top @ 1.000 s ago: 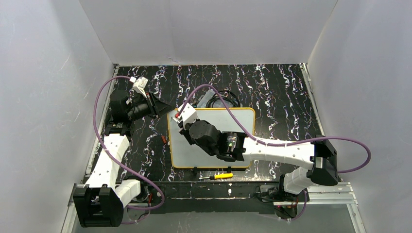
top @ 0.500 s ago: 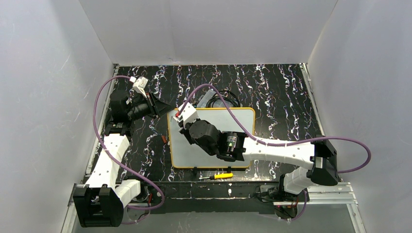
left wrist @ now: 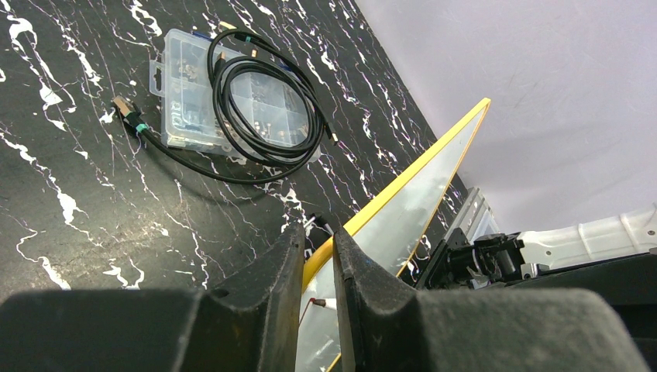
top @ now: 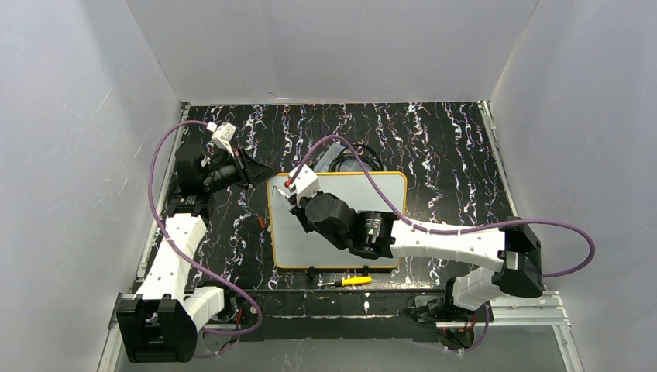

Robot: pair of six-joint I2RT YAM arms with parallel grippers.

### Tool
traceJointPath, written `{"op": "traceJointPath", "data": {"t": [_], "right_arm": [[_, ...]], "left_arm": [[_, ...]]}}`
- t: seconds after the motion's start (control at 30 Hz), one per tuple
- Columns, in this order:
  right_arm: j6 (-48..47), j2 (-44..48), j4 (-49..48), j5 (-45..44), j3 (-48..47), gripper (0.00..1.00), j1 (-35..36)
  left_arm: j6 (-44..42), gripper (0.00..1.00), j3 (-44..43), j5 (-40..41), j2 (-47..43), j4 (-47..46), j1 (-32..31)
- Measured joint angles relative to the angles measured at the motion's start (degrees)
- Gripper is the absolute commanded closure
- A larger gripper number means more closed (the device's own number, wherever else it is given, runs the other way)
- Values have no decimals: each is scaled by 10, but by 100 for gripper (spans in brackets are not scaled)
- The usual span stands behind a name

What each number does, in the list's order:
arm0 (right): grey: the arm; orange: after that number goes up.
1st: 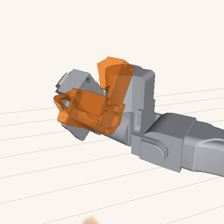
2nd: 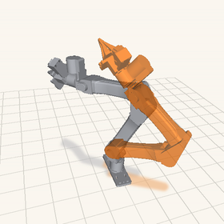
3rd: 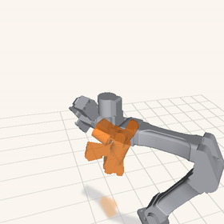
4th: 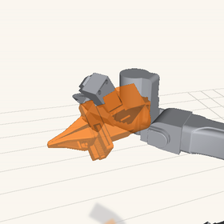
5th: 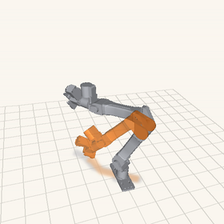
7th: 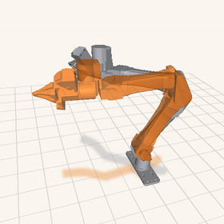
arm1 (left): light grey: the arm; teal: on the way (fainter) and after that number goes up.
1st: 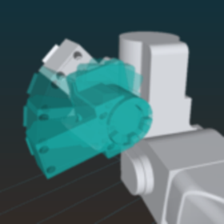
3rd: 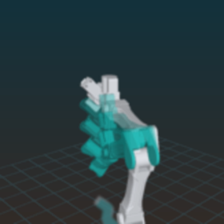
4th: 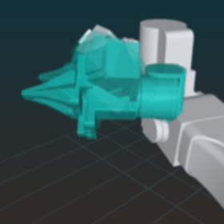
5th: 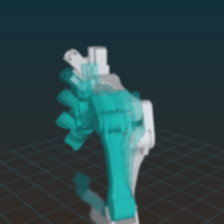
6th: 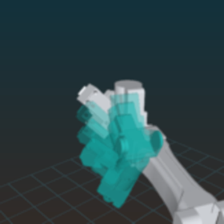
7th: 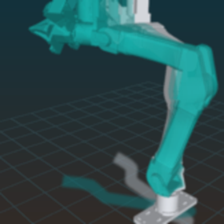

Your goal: Write a sentence on the whiteboard

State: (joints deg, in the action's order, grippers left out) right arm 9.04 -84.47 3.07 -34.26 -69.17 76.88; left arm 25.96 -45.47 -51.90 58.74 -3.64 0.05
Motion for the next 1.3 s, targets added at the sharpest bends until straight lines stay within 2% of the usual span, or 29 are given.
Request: {"op": "traceJointPath", "data": {"t": [0.63, 1.3], "right_arm": [[14, 4, 14, 20, 8, 99, 0], [7, 9, -27, -21, 15, 99, 0]], "left_arm": [[0, 83, 0, 0, 0, 0, 0], [-4, 83, 0, 0, 0, -2, 0]]}}
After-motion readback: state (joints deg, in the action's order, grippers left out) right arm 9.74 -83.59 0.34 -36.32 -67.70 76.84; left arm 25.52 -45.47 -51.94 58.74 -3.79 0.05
